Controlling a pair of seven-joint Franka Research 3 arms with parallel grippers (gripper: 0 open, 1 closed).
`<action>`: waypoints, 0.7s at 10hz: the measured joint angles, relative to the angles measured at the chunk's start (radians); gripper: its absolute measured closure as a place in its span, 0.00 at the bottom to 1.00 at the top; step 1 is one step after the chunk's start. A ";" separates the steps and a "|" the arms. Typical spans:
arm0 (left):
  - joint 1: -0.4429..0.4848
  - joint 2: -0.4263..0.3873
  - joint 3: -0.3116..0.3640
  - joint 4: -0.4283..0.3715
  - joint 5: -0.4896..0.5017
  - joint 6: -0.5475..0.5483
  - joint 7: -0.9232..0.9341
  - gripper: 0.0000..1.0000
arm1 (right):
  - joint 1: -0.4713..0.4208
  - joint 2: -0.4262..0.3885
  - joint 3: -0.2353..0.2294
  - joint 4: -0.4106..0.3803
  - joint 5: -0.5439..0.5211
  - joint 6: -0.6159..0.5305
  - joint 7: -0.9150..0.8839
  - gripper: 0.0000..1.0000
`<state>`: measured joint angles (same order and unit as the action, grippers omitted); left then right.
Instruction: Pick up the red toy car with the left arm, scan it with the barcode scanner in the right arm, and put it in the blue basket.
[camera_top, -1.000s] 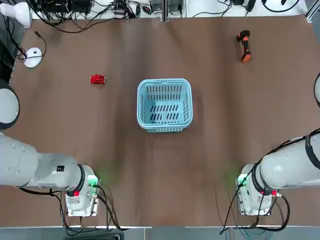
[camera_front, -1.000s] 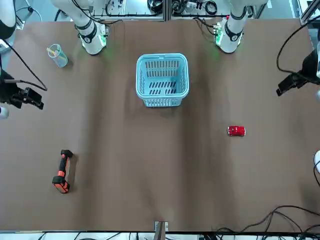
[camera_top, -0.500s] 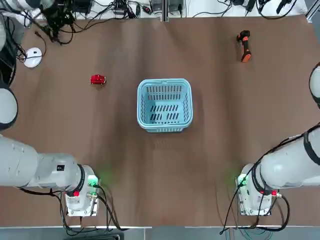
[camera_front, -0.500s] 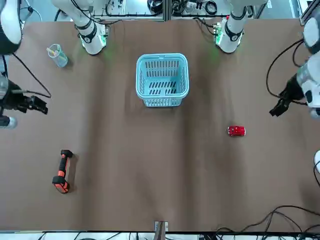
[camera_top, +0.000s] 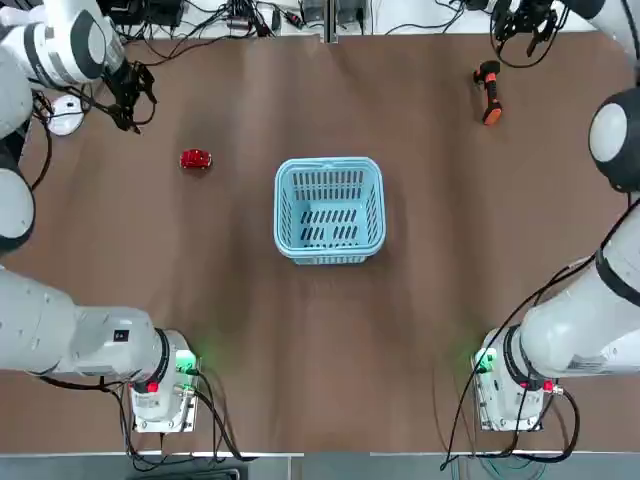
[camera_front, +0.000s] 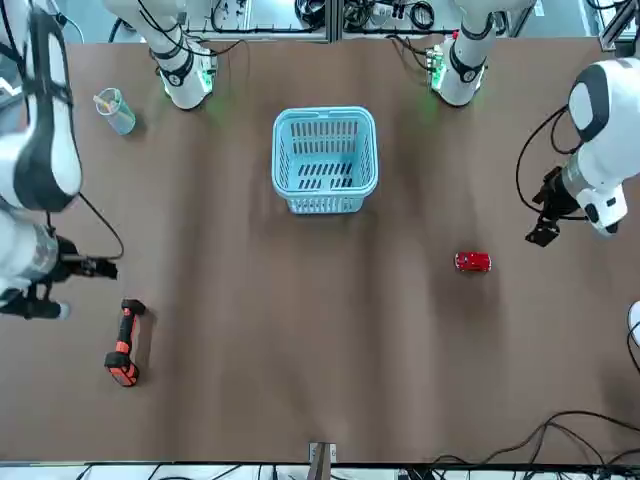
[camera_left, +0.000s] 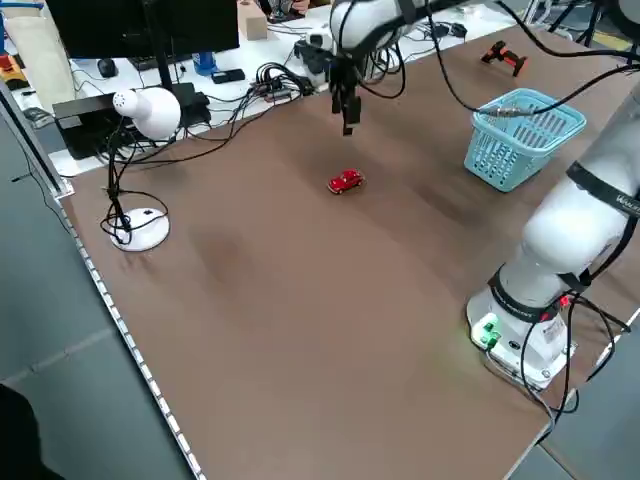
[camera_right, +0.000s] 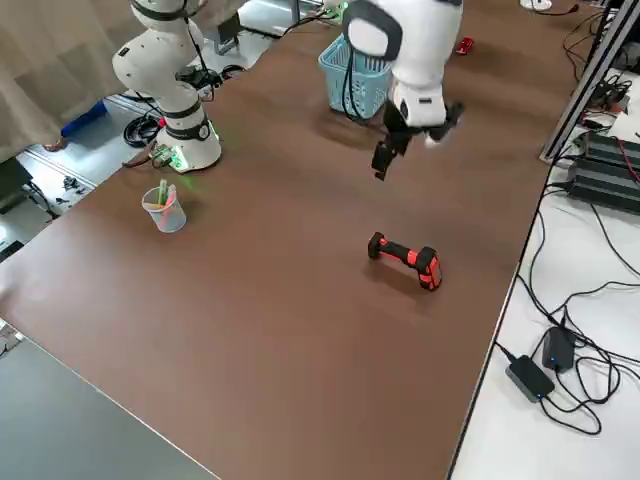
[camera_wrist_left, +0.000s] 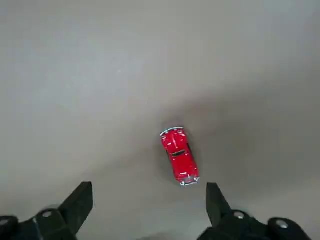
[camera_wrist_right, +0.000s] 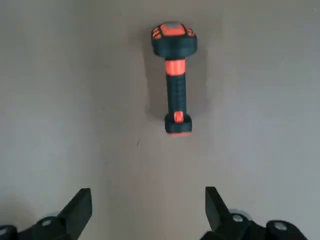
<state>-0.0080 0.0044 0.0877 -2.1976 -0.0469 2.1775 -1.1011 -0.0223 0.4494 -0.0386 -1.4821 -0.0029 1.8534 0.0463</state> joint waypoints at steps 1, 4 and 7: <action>0.000 0.036 -0.001 -0.006 -0.011 0.007 -0.026 0.00 | -0.014 0.040 0.000 0.001 0.001 0.039 0.000 0.00; -0.003 0.162 -0.004 -0.004 -0.074 0.064 -0.064 0.00 | -0.036 0.128 0.000 0.003 0.002 0.149 0.000 0.00; -0.008 0.243 -0.008 0.001 -0.078 0.147 -0.117 0.00 | -0.042 0.164 0.000 0.005 0.002 0.182 0.000 0.00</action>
<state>-0.0162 0.2473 0.0792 -2.1962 -0.1250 2.3249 -1.2179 -0.0642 0.6138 -0.0387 -1.4768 -0.0008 2.0354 0.0461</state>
